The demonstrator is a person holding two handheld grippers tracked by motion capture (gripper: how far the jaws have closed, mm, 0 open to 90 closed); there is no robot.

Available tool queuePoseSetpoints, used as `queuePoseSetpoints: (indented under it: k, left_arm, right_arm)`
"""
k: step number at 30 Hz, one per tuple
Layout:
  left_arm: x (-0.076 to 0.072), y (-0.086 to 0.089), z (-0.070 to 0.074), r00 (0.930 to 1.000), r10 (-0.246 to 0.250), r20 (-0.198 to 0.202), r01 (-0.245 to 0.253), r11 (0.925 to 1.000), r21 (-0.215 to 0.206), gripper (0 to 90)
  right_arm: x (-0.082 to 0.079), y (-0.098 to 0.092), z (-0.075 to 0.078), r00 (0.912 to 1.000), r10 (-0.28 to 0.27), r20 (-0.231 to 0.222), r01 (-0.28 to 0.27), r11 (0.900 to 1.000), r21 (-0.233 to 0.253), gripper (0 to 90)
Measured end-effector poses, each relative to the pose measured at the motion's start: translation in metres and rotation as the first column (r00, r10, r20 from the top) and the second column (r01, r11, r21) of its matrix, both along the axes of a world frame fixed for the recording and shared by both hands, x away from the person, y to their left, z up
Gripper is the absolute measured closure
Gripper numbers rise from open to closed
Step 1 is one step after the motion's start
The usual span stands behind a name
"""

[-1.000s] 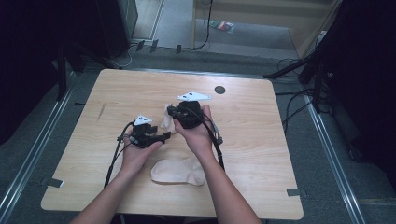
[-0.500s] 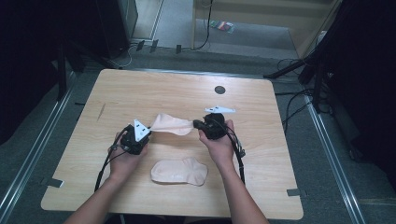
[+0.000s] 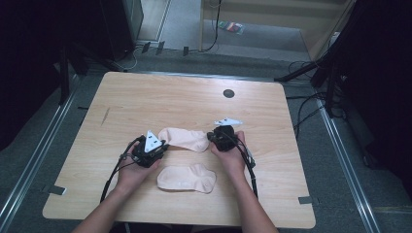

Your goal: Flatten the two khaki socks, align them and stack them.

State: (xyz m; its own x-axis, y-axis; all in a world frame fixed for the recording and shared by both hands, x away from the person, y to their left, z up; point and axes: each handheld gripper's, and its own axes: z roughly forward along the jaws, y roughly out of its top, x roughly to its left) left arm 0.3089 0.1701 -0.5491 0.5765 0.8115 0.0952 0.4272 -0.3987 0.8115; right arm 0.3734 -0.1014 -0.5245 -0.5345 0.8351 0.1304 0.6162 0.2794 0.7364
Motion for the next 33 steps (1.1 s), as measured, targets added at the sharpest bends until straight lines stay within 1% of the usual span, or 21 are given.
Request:
queuePoseSetpoints:
  k: [1, 2, 3, 4, 6, 7, 8, 11, 13, 16, 17, 18, 20, 22, 23, 25, 27, 29, 30, 32, 33]
  left_arm:
    - [0.001, 0.003, 0.0, 0.9999, -0.001, -0.012, 0.001, 0.9995, -0.03, 66.0]
    - [0.001, 0.007, 0.001, 0.9999, -0.001, -0.016, 0.0, 0.9986, -0.053, 60.0]
    - [0.001, 0.011, 0.001, 0.9999, 0.006, -0.013, -0.007, 0.9968, -0.08, 55.2]
    - [0.002, 0.016, 0.002, 0.9999, 0.004, -0.012, -0.005, 0.994, -0.109, 52.7]
    - [0.004, 0.024, 0.004, 0.9997, 0.018, -0.017, -0.02, 0.9872, -0.158, 47.9]
    - [0.004, 0.024, 0.004, 0.9997, 0.018, -0.017, -0.02, 0.9872, -0.158, 46.6]
    - [0.006, 0.032, 0.007, 0.999, 0.039, -0.023, -0.043, 0.977, -0.209, 46.4]
    - [0.013, 0.04, 0.01, 0.9952, 0.091, -0.037, -0.097, 0.9636, -0.249, 46.8]
    - [0.018, 0.042, 0.011, 0.9903, 0.125, -0.061, -0.137, 0.9566, -0.257, 47.4]
    - [0.027, 0.044, 0.011, 0.9806, 0.164, -0.107, -0.189, 0.9379, -0.291, 50.6]
    - [0.031, 0.044, 0.01, 0.9765, 0.178, -0.121, -0.206, 0.9361, -0.285, 50.6]
    - [0.033, 0.043, 0.009, 0.9735, 0.19, -0.128, -0.22, 0.9309, -0.292, 51.4]
    - [0.039, 0.043, 0.008, 0.97, 0.191, -0.151, -0.228, 0.9276, -0.296, 53.1]
    - [0.042, 0.043, 0.006, 0.9664, 0.203, -0.158, -0.244, 0.9192, -0.31, 55.9]
    - [0.044, 0.043, 0.005, 0.9638, 0.204, -0.172, -0.251, 0.9125, -0.323, 57.4]
    - [0.045, 0.044, 0.003, 0.9587, 0.207, -0.195, -0.264, 0.9043, -0.336, 58.2]
    - [0.046, 0.044, 0.002, 0.9587, 0.194, -0.208, -0.258, 0.9001, -0.351, 60.5]
    - [0.046, 0.044, 0.002, 0.9588, 0.19, -0.211, -0.258, 0.8931, -0.368, 61.3]
    - [0.046, 0.044, 0.002, 0.9595, 0.189, -0.209, -0.256, 0.8919, -0.373, 61.8]
    - [0.047, 0.042, 0.003, 0.9586, 0.191, -0.211, -0.26, 0.8916, -0.371, 62.5]
    - [0.048, 0.041, 0.003, 0.9571, 0.186, -0.222, -0.257, 0.8982, -0.356, 63.2]
  right_arm:
    - [0.0, 0.0, 0.0, 1.0, 0.002, 0.005, -0.002, 1.0, -0.003, 88.0]
    - [0.001, -0.001, -0.001, 0.9999, 0.004, 0.013, -0.004, 1.0, -0.002, 83.5]
    - [0.001, -0.002, -0.001, 0.9996, -0.005, 0.026, 0.006, 1.0, -0.006, 73.3]
    - [0.002, -0.003, -0.001, 0.9988, -0.02, 0.044, 0.021, 1.0, -0.018, 66.1]
    - [0.003, -0.006, 0.0, 0.9969, -0.047, 0.062, 0.048, 0.999, -0.015, 61.7]
    - [0.003, -0.009, 0.001, 0.9963, -0.056, 0.066, 0.056, 0.998, -0.001, 59.7]
    - [0.003, -0.012, 0.002, 0.9956, -0.06, 0.072, 0.059, 0.998, 0.012, 58.5]
    - [0.002, -0.017, 0.004, 0.9937, -0.075, 0.083, 0.072, 0.997, 0.03, 58.5]
    - [0.001, -0.019, 0.005, 0.9931, -0.081, 0.085, 0.077, 0.996, 0.043, 58.4]
    - [-0.001, -0.02, 0.006, 0.9937, -0.08, 0.079, 0.075, 0.995, 0.062, 57.9]
    - [-0.001, -0.02, 0.006, 0.9941, -0.076, 0.077, 0.071, 0.995, 0.064, 57.5]
    - [-0.001, -0.02, 0.006, 0.9948, -0.073, 0.072, 0.068, 0.995, 0.068, 57.0]
    - [-0.001, -0.019, 0.004, 0.9962, -0.066, 0.057, 0.061, 0.995, 0.079, 56.4]
    - [0.0, -0.017, 0.003, 0.9967, -0.064, 0.05, 0.059, 0.994, 0.091, 56.4]
    - [0.0, -0.017, 0.002, 0.9968, -0.065, 0.046, 0.06, 0.994, 0.095, 56.7]
    - [0.001, -0.015, 0.001, 0.9974, -0.062, 0.037, 0.058, 0.992, 0.113, 57.0]
    - [0.001, -0.011, -0.001, 0.998, -0.059, 0.025, 0.056, 0.992, 0.116, 56.8]
    - [0.001, -0.008, -0.004, 0.9987, -0.048, 0.019, 0.046, 0.994, 0.104, 56.7]
    - [0.0, -0.006, -0.004, 0.9987, -0.048, 0.015, 0.047, 0.994, 0.101, 56.6]
    - [0.0, -0.005, -0.006, 0.9982, -0.059, 0.011, 0.057, 0.994, 0.096, 56.6]
    - [0.0, -0.005, -0.006, 0.998, -0.063, 0.01, 0.062, 0.993, 0.099, 56.7]
